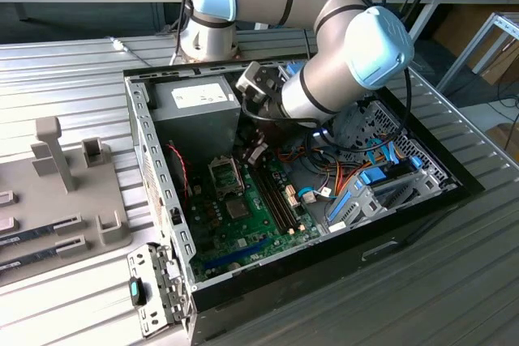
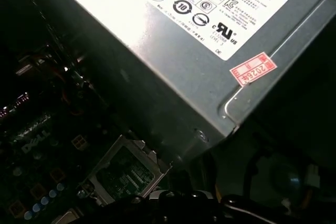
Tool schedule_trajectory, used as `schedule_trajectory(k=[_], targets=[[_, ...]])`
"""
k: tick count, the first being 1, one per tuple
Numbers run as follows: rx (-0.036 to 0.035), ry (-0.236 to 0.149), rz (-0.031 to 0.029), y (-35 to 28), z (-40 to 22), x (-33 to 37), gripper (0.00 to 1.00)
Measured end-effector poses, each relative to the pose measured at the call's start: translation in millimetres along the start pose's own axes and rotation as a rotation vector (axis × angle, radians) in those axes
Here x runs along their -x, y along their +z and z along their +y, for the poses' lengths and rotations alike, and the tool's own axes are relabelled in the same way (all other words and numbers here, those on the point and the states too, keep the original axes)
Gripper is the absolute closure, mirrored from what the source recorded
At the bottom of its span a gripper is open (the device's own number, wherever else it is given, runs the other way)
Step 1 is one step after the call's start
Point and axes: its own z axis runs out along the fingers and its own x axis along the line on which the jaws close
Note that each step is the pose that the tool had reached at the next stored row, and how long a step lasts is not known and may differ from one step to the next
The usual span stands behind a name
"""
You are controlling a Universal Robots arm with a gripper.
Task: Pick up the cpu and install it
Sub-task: 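Close the cpu cover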
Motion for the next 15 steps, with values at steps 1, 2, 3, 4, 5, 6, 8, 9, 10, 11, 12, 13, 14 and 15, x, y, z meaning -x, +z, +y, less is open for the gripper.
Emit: schedule_trajectory(k=[1,2,3,4,5,6,8,9,10,11,12,13,14,15], targets=[[0.0021,-0.001,-0.0017,-0.2,-0.3,-0.2,0.89],[0.0038,-0.001,-0.0035,-0.3,-0.5,-0.4,0.89],[0.007,-0.002,-0.0063,-0.7,-0.8,-0.7,0.89],[0.0091,-0.003,-0.0082,-0.9,-0.9,-0.9,0.89],[0.0117,-0.004,-0.0105,-1.2,-1.0,-1.1,0.89],[0.014,-0.005,-0.0125,-1.6,-1.0,-1.2,0.89],[0.0191,-0.007,-0.0171,-2.3,-1.5,-1.3,0.89],[0.0211,-0.007,-0.017,-2.6,-2.5,0.0,0.89],[0.0247,-0.006,-0.016,-3.0,-4.3,1.7,0.89],[0.0275,-0.005,-0.0147,-3.0,-5.5,2.7,0.89],[0.0303,-0.004,-0.0138,-2.1,-6.3,3.0,0.89],[0.0315,-0.004,-0.0139,-1.2,-6.7,2.9,0.89],[0.0323,-0.004,-0.0137,-0.3,-7.1,2.9,0.89],[0.0335,-0.004,-0.013,1.8,-8.0,2.8,0.89]])
